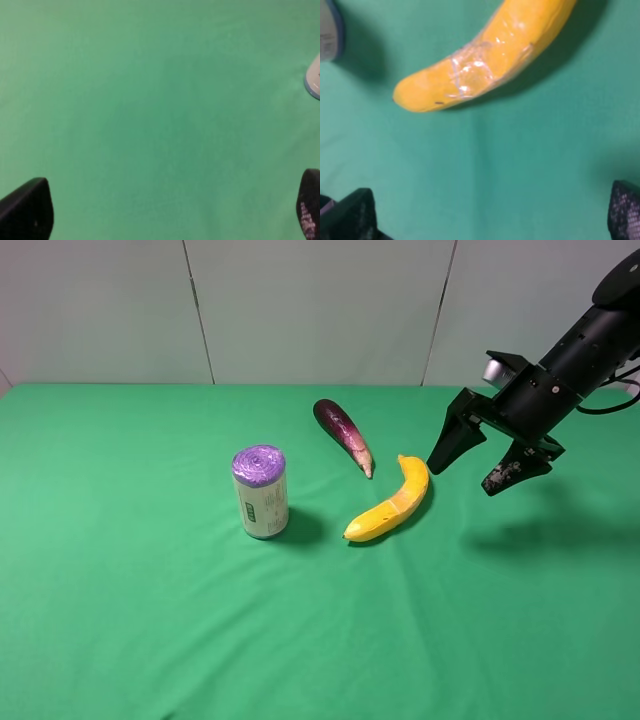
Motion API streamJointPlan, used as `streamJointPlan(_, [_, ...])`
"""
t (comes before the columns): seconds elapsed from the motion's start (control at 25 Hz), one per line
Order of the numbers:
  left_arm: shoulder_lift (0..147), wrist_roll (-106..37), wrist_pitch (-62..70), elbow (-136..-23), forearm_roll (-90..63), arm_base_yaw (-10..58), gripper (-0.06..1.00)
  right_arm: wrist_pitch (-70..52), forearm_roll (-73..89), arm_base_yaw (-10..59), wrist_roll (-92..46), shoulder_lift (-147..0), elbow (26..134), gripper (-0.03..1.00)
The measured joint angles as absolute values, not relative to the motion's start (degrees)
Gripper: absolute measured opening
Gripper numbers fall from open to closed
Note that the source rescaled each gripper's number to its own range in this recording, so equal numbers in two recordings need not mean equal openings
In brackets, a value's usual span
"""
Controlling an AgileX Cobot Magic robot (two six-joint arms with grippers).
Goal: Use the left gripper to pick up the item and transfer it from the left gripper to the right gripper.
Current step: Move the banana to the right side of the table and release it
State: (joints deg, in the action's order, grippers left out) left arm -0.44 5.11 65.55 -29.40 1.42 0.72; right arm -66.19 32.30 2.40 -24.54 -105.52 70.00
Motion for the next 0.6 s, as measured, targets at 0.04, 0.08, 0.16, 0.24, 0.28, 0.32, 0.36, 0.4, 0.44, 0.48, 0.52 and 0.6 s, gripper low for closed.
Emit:
streamJointPlan(0.04, [-0.44, 5.11, 65.55, -29.4, 1.42, 0.72, 0.96, -66.44, 32.22, 2.4, -24.31, -104.9, 70.15, 1.0])
streamJointPlan(0.08, [-0.44, 5.11, 65.55, -29.4, 1.42, 0.72, 0.96, -66.69, 32.16, 2.4, -24.26, -104.22, 70.17, 1.0])
streamJointPlan(0.16, [-0.44, 5.11, 65.55, -29.4, 1.42, 0.72, 0.96, -67.1, 31.78, 2.4, -23.61, -102.02, 70.17, 1.0])
streamJointPlan(0.24, [-0.44, 5.11, 65.55, -29.4, 1.42, 0.72, 0.96, -67.68, 30.63, 2.4, -22.63, -99.52, 70.17, 1.0])
streamJointPlan(0.28, [-0.44, 5.11, 65.55, -29.4, 1.42, 0.72, 0.96, -67.85, 29.84, 2.4, -22.09, -97.99, 70.17, 1.0])
streamJointPlan(0.32, [-0.44, 5.11, 65.55, -29.4, 1.42, 0.72, 0.96, -67.92, 29.13, 2.4, -21.47, -96.38, 70.17, 1.0])
streamJointPlan(0.36, [-0.44, 5.11, 65.55, -29.4, 1.42, 0.72, 0.96, -67.98, 28.28, 2.4, -20.84, -94.97, 70.17, 1.0])
streamJointPlan(0.4, [-0.44, 5.11, 65.55, -29.4, 1.42, 0.72, 0.96, -68.12, 27.35, 2.4, -20.2, -93.17, 70.17, 1.0])
streamJointPlan(0.44, [-0.44, 5.11, 65.55, -29.4, 1.42, 0.72, 0.96, -68.19, 26.63, 2.4, -19.49, -91.35, 70.17, 1.0])
streamJointPlan(0.48, [-0.44, 5.11, 65.55, -29.4, 1.42, 0.72, 0.96, -68.37, 25.79, 2.4, -18.97, -89.79, 70.17, 1.0])
streamJointPlan(0.52, [-0.44, 5.11, 65.55, -29.4, 1.42, 0.72, 0.96, -68.58, 25.05, 2.4, -18.41, -87.84, 70.17, 1.0])
streamJointPlan(0.6, [-0.44, 5.11, 65.55, -29.4, 1.42, 0.72, 0.96, -69.21, 23.79, 2.4, -17.34, -83.95, 70.17, 1.0])
